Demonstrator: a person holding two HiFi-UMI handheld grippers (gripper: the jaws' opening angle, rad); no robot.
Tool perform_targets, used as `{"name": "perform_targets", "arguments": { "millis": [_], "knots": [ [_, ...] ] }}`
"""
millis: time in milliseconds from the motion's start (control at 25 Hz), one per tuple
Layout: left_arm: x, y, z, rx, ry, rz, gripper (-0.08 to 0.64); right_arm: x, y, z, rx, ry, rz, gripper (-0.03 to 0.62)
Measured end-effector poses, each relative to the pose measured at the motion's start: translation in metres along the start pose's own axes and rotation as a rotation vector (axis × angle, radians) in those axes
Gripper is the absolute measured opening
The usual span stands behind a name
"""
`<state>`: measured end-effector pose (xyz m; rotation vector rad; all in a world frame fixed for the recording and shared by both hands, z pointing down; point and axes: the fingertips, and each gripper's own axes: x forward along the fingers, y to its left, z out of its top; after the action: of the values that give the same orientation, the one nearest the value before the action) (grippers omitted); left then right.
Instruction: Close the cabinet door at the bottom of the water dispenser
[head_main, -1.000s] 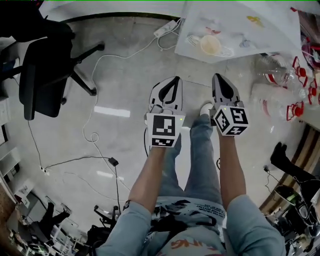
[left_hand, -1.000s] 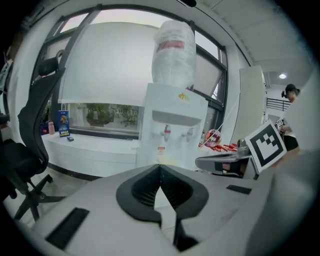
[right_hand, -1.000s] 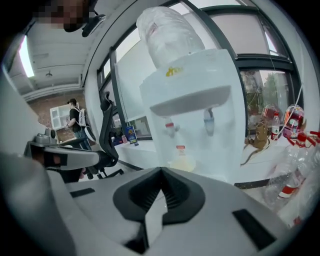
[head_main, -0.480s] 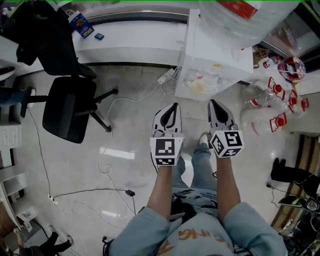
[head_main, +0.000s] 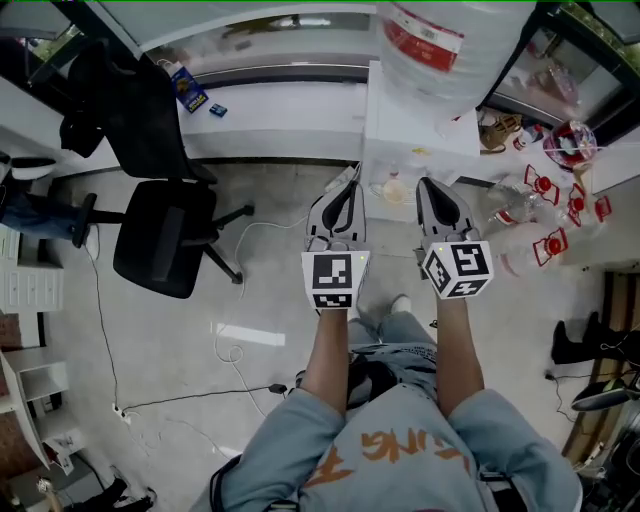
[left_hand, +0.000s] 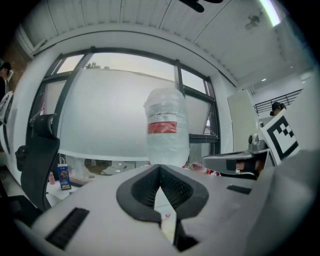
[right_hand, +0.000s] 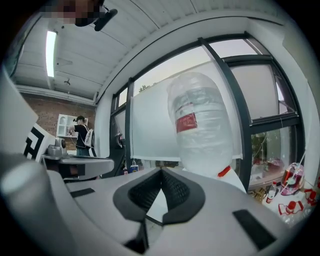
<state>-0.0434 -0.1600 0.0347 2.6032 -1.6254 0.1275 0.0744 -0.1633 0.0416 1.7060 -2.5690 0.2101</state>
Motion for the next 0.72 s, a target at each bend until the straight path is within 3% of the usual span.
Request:
{"name": "perform_targets", "arguments": {
  "millis": [720],
  "knots": [
    [0.022,-0.002,0.015,0.034,-0.009,-0.057,0.020,0.012,-0.011,0.027,-0.052,-0.023,-0.035,0.029]
  ]
}}
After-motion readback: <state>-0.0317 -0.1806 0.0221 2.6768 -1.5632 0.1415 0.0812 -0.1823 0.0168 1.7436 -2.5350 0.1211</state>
